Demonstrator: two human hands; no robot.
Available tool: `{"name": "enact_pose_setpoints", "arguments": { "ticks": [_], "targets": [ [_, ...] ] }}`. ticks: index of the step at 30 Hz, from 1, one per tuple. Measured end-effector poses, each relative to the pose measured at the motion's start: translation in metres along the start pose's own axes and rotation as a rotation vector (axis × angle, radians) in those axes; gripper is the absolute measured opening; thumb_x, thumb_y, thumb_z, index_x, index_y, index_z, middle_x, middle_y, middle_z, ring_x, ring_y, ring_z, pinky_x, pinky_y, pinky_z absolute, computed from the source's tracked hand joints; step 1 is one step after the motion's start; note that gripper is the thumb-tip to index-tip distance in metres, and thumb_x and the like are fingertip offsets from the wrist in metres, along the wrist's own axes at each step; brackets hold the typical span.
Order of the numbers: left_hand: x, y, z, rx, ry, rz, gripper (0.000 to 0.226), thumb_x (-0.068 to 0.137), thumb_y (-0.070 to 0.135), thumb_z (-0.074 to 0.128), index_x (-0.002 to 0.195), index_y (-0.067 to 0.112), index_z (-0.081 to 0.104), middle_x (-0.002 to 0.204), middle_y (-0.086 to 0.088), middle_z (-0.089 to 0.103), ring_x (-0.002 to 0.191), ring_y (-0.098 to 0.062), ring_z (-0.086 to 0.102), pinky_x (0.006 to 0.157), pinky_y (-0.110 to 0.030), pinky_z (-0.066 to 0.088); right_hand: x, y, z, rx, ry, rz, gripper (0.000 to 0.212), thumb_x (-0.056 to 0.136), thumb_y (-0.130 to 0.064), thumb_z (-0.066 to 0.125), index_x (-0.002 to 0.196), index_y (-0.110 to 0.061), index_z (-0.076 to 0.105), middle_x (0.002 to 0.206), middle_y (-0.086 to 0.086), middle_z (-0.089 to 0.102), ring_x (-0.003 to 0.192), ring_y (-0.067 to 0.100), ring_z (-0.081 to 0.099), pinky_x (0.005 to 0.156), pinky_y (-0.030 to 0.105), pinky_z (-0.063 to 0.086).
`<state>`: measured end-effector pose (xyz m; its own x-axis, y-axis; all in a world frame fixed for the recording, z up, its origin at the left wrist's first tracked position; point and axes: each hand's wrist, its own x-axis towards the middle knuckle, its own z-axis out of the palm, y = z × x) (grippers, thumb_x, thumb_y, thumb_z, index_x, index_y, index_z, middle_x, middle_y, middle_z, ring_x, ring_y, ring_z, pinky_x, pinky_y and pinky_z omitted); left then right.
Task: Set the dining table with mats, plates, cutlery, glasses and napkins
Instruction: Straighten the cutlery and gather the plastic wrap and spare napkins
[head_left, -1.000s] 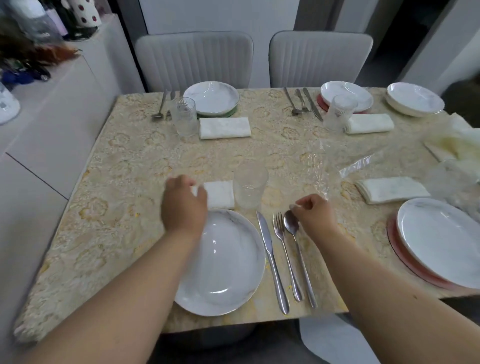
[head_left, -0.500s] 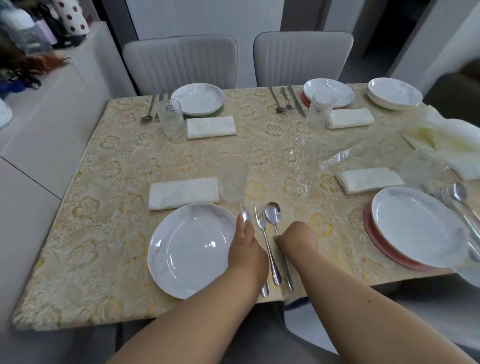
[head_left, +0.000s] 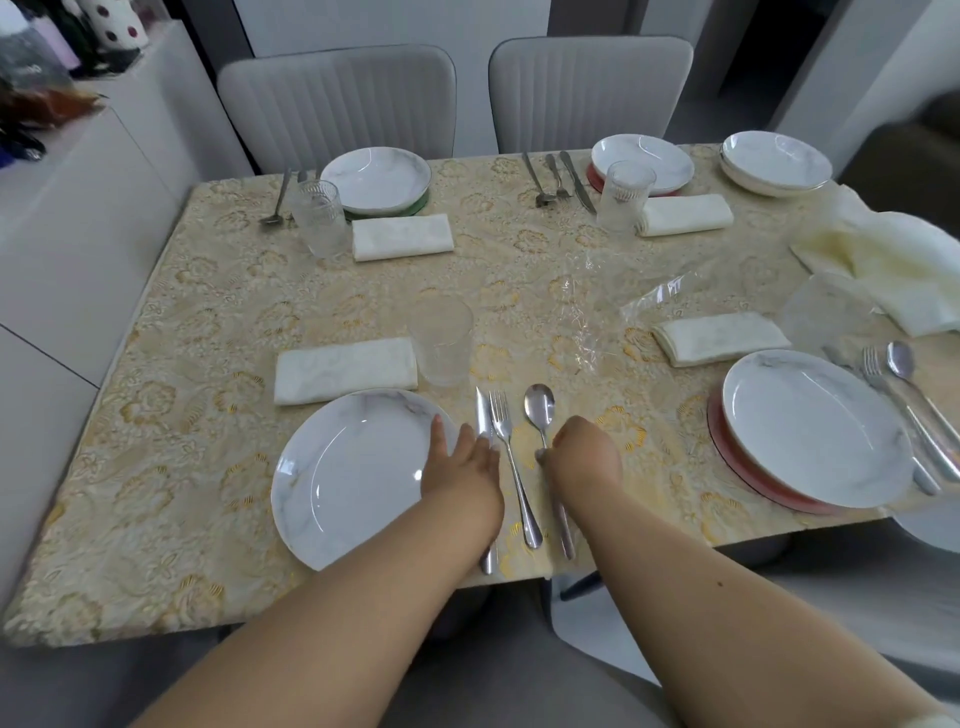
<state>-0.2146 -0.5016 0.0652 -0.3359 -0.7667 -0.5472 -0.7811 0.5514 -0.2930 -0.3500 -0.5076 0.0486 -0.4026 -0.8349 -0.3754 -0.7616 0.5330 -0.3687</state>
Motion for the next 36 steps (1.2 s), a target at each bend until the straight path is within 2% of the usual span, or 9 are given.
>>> {"name": "enact_pose_setpoints", "arguments": {
  "ticks": [2,6,9,12,17,22,27,29,36],
  "targets": [
    [0.003,-0.003,-0.005,0.023,-0.018,0.009,0.081,0.094,0.038,0.048,0.154,0.013,-0.002,0.161,-0.008,-0.002,0.147,-0.033,-0.013,0.107,-0.064,-0.016,-0.005,-0.006,0.001,0.002,0.030,-0.065,0.024,0.091,-0.031,0.061,0.100,-0.009,0.057,0.094,0.007,0.062,0.091,0.026,0.062,0.064,0.028,0.040],
    [0.005,-0.004,-0.007,0.007,0.023,0.014,0.070,0.095,0.035,0.045,0.154,0.014,0.012,0.159,-0.008,0.012,0.147,-0.033,-0.010,0.105,-0.062,-0.022,-0.010,-0.016,0.013,-0.045,-0.042,-0.118,0.024,0.090,-0.033,0.062,0.086,-0.009,0.062,0.083,0.006,0.064,0.084,0.025,0.064,0.064,0.026,0.043],
    [0.003,-0.008,-0.004,0.005,0.057,0.018,0.071,0.096,0.040,0.045,0.154,0.011,0.015,0.159,-0.008,0.013,0.147,-0.033,-0.009,0.098,-0.061,-0.027,-0.010,-0.019,0.018,-0.065,-0.054,-0.099,0.024,0.090,-0.031,0.061,0.076,-0.012,0.055,0.080,0.006,0.060,0.086,0.025,0.065,0.062,0.026,0.041],
    [0.003,-0.011,0.001,-0.019,0.086,0.021,0.074,0.095,0.046,0.047,0.153,0.011,0.018,0.159,-0.007,0.015,0.147,-0.033,-0.007,0.096,-0.061,-0.028,-0.012,-0.021,0.020,-0.063,-0.047,-0.068,0.019,0.090,-0.023,0.060,0.078,-0.013,0.050,0.090,0.008,0.064,0.090,0.025,0.064,0.063,0.025,0.041],
    [0.002,-0.012,0.004,-0.042,0.116,0.038,0.077,0.091,0.053,0.051,0.151,0.011,0.025,0.157,-0.006,0.020,0.147,-0.033,-0.005,0.101,-0.062,-0.025,-0.010,-0.017,0.020,-0.044,-0.065,-0.038,0.014,0.088,-0.021,0.062,0.090,-0.008,0.060,0.082,0.005,0.054,0.088,0.024,0.065,0.061,0.024,0.041],
    [0.001,-0.014,0.005,-0.061,0.133,0.042,0.079,0.091,0.058,0.049,0.151,0.012,0.026,0.157,-0.005,0.021,0.147,-0.033,-0.005,0.101,-0.061,-0.025,-0.009,-0.013,0.022,-0.018,-0.076,-0.048,0.022,0.085,-0.028,0.066,0.080,-0.011,0.051,0.078,0.006,0.052,0.070,0.021,0.052,0.046,0.020,0.030],
    [0.001,-0.015,0.004,-0.164,0.166,0.016,0.080,0.091,0.067,0.036,0.150,0.014,0.026,0.157,0.002,0.022,0.148,-0.028,-0.005,0.107,-0.059,-0.023,-0.008,-0.011,0.020,0.022,-0.092,-0.033,0.026,0.084,-0.031,0.069,0.095,-0.007,0.068,0.094,0.005,0.068,0.087,0.021,0.066,0.067,0.026,0.051],
    [0.001,-0.016,0.005,-0.213,0.193,-0.009,0.084,0.088,0.072,0.035,0.151,0.015,0.026,0.159,0.003,0.018,0.148,-0.027,-0.007,0.109,-0.058,-0.020,-0.007,-0.010,0.019,0.037,-0.093,-0.027,0.025,0.083,-0.031,0.070,0.094,-0.008,0.069,0.093,0.005,0.069,0.086,0.021,0.066,0.070,0.027,0.053],
    [0.002,-0.017,0.006,-0.244,0.178,-0.008,0.096,0.075,0.072,0.059,0.149,0.016,0.032,0.158,0.004,0.021,0.148,-0.028,-0.009,0.108,-0.058,-0.021,-0.006,-0.009,0.017,0.091,-0.101,0.013,0.025,0.081,-0.032,0.073,0.090,-0.008,0.071,0.088,0.005,0.071,0.083,0.020,0.067,0.071,0.028,0.054]
  ]
}}
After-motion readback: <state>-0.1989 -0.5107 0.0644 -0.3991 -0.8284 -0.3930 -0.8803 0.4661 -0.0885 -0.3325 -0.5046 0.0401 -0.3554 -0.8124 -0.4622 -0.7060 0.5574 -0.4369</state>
